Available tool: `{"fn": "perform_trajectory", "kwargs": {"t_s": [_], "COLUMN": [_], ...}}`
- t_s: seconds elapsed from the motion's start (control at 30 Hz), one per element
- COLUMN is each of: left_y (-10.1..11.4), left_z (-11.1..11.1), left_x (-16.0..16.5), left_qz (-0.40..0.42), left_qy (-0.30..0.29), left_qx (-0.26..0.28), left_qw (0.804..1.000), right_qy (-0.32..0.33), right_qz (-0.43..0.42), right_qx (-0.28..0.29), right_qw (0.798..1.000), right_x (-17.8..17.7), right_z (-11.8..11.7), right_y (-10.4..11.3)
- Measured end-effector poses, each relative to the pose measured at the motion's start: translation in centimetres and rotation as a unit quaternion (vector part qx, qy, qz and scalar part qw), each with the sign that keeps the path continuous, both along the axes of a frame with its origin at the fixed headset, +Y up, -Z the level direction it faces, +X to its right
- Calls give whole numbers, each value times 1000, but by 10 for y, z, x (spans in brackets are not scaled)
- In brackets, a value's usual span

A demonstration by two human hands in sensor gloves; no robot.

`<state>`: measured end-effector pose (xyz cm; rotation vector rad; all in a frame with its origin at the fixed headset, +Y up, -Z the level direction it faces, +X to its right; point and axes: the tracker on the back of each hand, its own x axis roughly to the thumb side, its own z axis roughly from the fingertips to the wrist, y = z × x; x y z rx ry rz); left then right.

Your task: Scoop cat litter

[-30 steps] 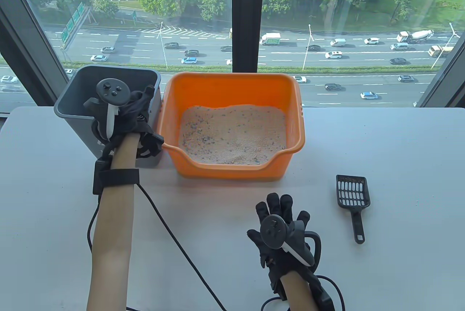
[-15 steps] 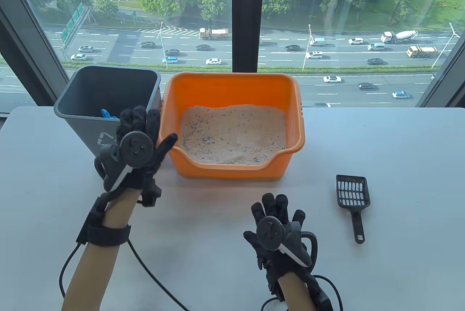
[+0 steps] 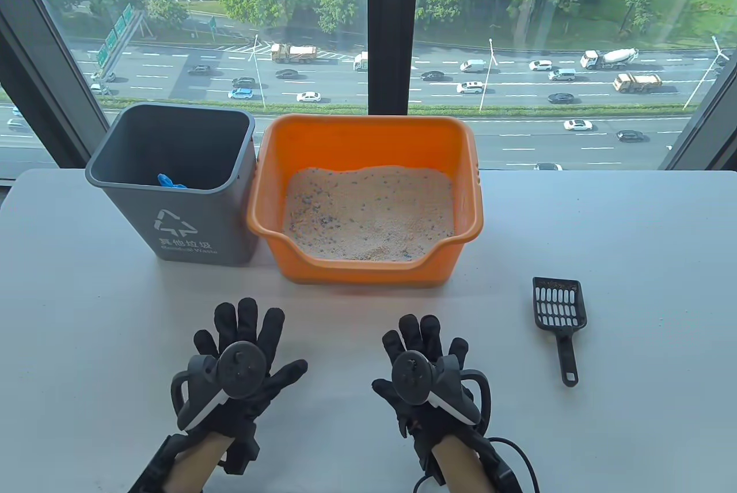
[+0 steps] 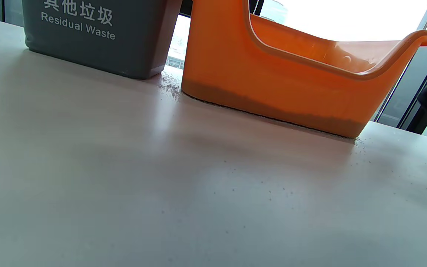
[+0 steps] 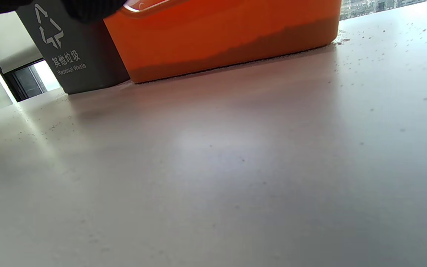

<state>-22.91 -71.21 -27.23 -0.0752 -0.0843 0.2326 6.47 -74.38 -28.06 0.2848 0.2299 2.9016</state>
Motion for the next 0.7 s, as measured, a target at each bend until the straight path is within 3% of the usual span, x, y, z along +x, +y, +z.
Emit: {"fn": "perform_trajectory", "kwargs": {"t_s": [0.17,0.3,0.7], "left_y": [-14,-22,-24], "left_z": [6,5,8], "left_x": [3,8,8], "left_qz": [-41,-52,-34], "left_qy": [1,-5,0], "left_qx": [13,-21,-20], "left_qw": [999,998,999], "right_qy": [-4,-10,-9], "right_qz": [-3,-8,-14], "right_qx": [8,1,-3], "right_qw": [1000,1000,1000], "right_x": [2,4,4], "right_z": [1,1,2], "right_y": [3,4,4]}}
